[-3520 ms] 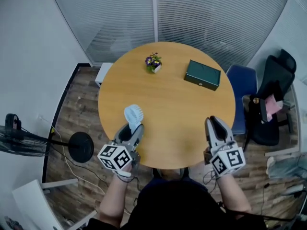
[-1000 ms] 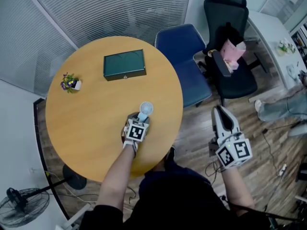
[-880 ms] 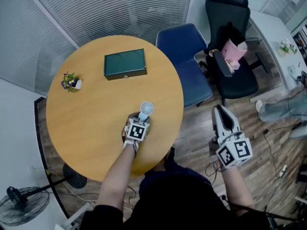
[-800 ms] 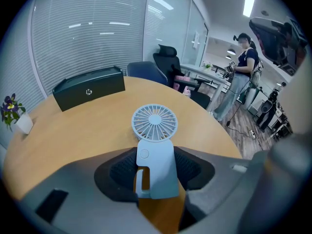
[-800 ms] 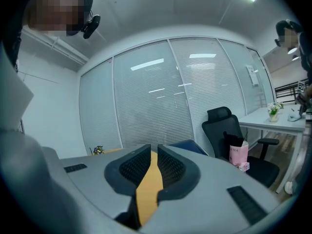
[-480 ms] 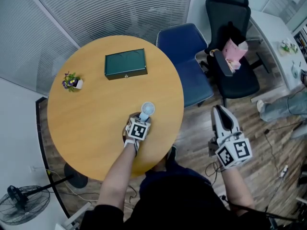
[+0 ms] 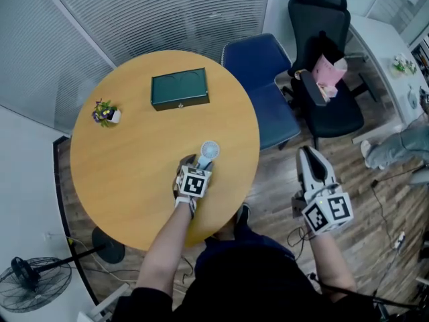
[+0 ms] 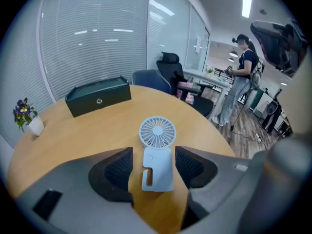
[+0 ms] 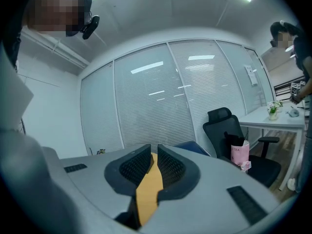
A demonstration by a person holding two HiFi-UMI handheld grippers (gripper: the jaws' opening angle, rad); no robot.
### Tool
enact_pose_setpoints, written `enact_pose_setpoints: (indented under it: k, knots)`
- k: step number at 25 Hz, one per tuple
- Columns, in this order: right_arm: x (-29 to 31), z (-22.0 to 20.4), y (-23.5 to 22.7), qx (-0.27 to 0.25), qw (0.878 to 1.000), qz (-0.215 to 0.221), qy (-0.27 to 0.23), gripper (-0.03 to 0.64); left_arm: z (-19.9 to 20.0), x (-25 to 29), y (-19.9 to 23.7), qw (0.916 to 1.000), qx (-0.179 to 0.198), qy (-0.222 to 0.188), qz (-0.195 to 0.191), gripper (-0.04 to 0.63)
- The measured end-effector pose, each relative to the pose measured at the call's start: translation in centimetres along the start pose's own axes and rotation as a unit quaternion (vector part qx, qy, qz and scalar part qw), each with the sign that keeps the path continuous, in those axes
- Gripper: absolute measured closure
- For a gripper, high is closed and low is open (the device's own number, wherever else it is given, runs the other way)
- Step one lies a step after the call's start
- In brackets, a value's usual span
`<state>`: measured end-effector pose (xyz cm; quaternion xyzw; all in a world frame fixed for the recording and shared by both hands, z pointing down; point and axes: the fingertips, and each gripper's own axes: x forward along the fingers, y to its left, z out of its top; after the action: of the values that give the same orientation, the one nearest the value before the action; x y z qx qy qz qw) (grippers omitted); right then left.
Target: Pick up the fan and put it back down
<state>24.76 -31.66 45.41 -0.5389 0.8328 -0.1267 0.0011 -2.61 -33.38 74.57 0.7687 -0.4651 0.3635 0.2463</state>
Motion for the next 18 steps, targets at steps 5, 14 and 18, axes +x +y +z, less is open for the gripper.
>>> enact_pose_setpoints:
  k: [5,14,18]
  knots:
    - [0.6,1.0,2.6,-0.004,1.000,0.014,-0.015,0.568,4.0,-7.2,0.5,0.9944,-0.042,-0.096,-0.008,0.334]
    - [1.9,3.6,9.8,-0.027,0.999,0.037,-0.029,0.569,11.0,-23.5,1.3,0.9565,-0.075,-0.281,-0.029,0.373]
    - [2.4,4.8,12.9,-0.040,0.998,0.038,-0.030,0.578,13.2,-30.8,2.4,0.9304,-0.080,-0.357,-0.023,0.495]
